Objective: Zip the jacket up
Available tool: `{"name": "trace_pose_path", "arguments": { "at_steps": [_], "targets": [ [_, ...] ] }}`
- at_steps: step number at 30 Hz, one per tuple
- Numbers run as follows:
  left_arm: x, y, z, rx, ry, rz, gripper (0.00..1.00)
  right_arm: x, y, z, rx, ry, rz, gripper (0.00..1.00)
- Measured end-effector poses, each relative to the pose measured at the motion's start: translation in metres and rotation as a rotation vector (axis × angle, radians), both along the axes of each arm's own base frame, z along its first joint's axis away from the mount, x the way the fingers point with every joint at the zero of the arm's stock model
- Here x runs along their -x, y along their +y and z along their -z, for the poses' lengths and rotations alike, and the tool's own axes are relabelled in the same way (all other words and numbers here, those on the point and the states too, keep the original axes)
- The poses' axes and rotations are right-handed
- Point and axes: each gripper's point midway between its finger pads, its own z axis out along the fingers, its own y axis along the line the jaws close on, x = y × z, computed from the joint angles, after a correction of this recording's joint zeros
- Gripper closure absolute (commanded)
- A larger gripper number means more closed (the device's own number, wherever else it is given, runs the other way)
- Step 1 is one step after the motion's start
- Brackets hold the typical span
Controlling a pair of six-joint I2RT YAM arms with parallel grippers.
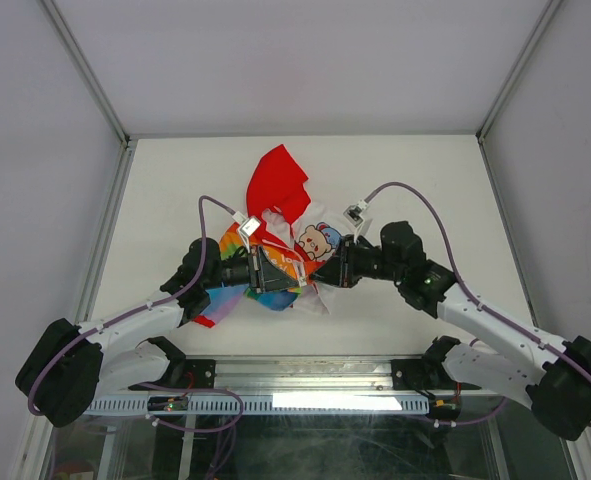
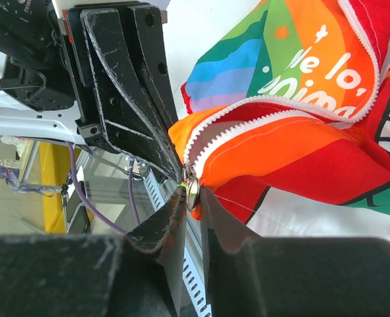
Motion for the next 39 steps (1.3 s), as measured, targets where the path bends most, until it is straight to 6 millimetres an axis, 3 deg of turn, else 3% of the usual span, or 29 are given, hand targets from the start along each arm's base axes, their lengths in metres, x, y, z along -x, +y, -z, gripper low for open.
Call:
{"name": "trace_pose_path", "arguments": {
  "at_steps": [10,18,21,31,39],
  "targets": [
    [0.0,0.0,0.0,0.001,0.004,0.0,1.0,-0.001,0.007,0.012,0.017,0.039,-0.034,0.86],
    [0.001,0.0,0.0,0.003,0.014,0.0,1.0,-0.001,0.009,0.016,0.024,0.042,-0.049,1.0],
    [0.001,0.0,-0.001,0.004,0.015,-0.001,1.0,-0.002,0.008,0.016,0.037,0.028,-0.05,1.0],
    [0.002,0.001,0.004,-0.014,0.019,0.001,1.0,-0.016,0.009,-0.013,0.084,-0.084,-0.069,1.0],
    [0.003,0.003,0.012,-0.046,0.012,0.003,1.0,-0.036,0.023,0.0,0.191,-0.116,-0.127,1.0]
  ]
}}
